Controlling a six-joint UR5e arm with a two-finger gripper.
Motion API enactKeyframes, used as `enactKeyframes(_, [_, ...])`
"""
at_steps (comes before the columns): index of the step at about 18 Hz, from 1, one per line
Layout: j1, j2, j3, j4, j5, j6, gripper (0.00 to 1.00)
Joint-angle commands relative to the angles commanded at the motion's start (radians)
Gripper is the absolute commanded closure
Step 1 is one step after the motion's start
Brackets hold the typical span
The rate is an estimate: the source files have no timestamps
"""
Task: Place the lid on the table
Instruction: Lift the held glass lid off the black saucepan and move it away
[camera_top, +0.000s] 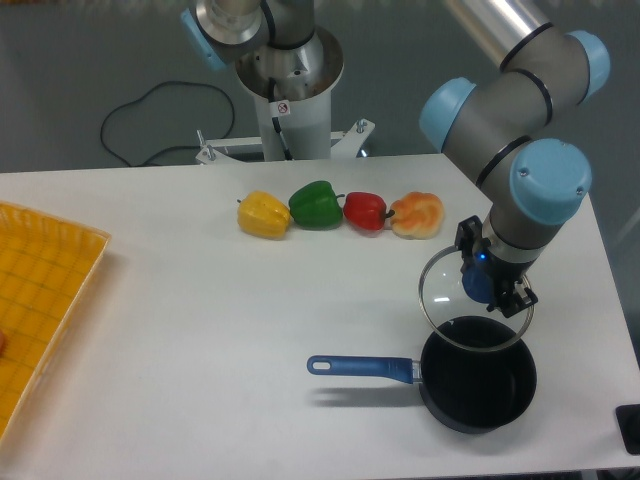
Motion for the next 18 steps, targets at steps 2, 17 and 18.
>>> enactKeyframes(2, [0.012, 0.012, -0.008, 0.0, -0.002, 0.005, 0.39])
enactKeyframes(17, [0.15, 0.08, -0.176, 0.129, -0.011, 0.181, 0.39])
enactKeyframes(18, [0.161, 0.08, -0.189, 0.147, -0.011, 0.199, 0.39])
